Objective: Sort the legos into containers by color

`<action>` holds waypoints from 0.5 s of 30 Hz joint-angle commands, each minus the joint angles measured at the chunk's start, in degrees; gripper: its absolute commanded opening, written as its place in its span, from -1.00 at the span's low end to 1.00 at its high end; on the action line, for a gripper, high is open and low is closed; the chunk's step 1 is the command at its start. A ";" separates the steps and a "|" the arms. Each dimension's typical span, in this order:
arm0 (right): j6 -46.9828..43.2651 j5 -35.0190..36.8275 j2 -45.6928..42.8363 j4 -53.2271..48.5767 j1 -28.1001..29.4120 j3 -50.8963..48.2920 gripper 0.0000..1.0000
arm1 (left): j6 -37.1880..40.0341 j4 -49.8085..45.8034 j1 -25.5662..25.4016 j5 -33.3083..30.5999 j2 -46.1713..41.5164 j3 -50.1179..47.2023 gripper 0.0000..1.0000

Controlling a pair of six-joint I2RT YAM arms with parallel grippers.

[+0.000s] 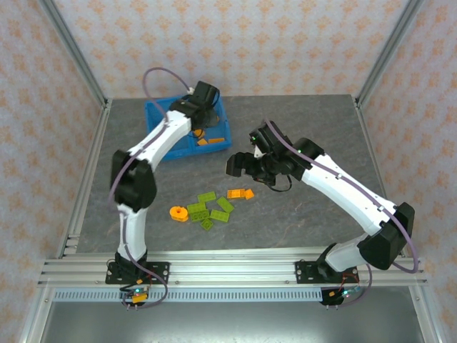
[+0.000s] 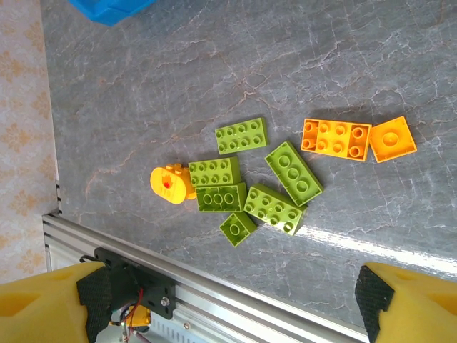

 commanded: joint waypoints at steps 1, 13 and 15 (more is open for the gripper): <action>1.23 2.22 -1.76 1.45 0.12 1.10 0.80 | -1.12 -4.19 0.80 -2.55 5.28 7.33 -0.24; 2.72 4.00 -0.29 2.49 0.21 -1.68 0.80 | 0.94 -6.88 1.81 7.60 -2.73 11.68 0.12; 2.82 6.47 1.30 0.88 0.46 -2.04 0.77 | 1.62 -7.37 1.40 10.31 -8.53 9.52 0.12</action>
